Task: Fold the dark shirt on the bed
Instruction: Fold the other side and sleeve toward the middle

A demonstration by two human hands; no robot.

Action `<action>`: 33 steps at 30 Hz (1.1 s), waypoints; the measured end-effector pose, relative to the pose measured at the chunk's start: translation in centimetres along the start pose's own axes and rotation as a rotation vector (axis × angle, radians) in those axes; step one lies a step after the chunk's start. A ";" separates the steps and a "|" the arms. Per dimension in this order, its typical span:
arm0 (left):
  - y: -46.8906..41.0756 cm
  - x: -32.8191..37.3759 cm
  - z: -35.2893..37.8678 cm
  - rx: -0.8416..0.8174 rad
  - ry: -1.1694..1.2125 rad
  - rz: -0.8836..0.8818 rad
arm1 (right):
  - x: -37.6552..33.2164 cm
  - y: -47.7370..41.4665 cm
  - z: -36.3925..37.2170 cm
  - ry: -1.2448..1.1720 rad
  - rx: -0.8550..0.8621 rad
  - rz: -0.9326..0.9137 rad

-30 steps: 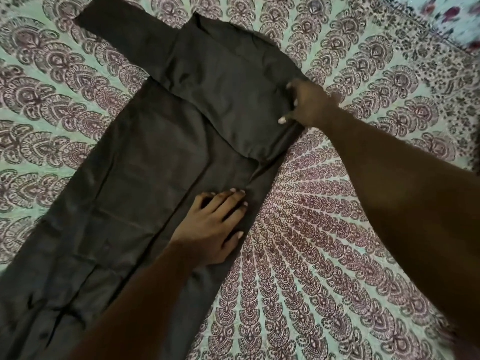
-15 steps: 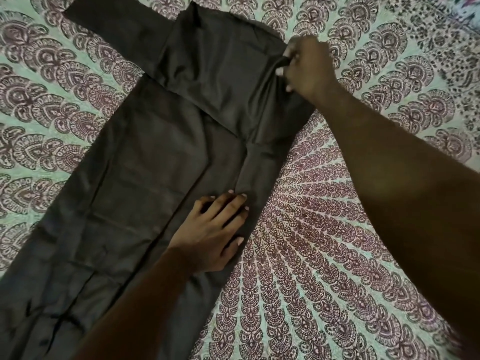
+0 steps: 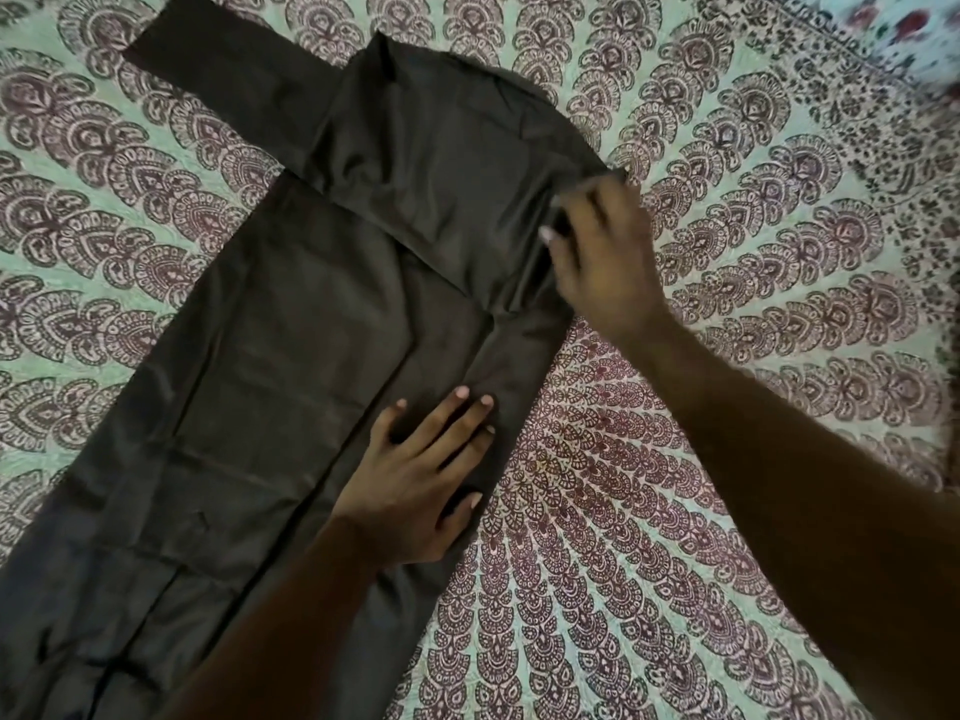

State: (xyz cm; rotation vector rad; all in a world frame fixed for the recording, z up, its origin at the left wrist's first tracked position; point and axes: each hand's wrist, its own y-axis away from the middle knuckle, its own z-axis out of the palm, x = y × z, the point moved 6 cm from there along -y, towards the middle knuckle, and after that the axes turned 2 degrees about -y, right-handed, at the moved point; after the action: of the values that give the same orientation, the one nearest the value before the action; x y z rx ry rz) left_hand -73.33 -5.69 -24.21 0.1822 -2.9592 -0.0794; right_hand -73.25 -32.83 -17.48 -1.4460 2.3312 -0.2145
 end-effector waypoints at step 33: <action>0.0 -0.3 -0.1 -0.012 0.052 -0.013 | -0.7 3.1 1.7 0.069 -0.065 0.198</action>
State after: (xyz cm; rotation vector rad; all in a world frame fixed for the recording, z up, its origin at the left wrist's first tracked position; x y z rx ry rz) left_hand -73.03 -5.68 -24.20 0.1994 -2.9055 -0.0933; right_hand -74.87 -30.67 -19.91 -1.2433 2.5392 -0.1371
